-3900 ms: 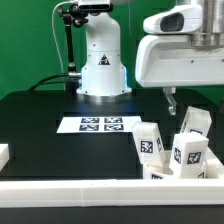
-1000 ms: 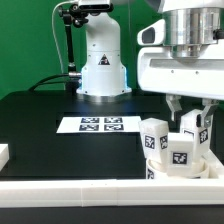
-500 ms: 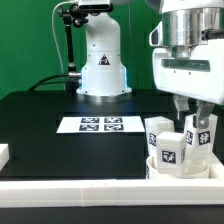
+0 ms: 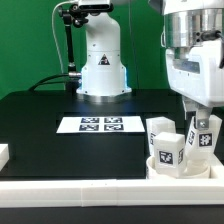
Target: Assemble stool
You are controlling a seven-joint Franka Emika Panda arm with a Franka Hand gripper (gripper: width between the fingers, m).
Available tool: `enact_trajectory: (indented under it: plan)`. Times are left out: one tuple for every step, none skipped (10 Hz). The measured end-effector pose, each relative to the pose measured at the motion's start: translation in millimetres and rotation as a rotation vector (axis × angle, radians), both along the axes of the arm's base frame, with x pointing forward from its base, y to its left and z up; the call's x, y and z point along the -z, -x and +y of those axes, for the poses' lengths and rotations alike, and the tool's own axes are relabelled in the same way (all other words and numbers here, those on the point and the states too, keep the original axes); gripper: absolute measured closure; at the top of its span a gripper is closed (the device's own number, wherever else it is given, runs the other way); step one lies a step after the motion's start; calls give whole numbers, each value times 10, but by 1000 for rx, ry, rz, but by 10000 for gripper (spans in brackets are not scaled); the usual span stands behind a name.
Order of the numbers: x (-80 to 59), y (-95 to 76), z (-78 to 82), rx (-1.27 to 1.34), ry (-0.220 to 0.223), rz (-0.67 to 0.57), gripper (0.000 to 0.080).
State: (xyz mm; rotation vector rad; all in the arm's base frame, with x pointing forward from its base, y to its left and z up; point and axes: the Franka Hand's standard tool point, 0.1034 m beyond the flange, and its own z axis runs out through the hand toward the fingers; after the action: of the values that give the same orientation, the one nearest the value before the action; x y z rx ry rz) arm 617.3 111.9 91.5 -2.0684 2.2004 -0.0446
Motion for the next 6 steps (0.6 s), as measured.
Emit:
enact_trajectory:
  plan:
    - [0, 0, 2, 34, -6, 2, 459]
    - [7, 2, 13, 122, -23, 7, 459]
    - [12, 4, 14, 163, -32, 10, 459]
    - [11, 2, 10, 213, -46, 13, 459]
    - [14, 4, 15, 306, -64, 21, 459]
    - [21, 7, 16, 307, -64, 22, 459]
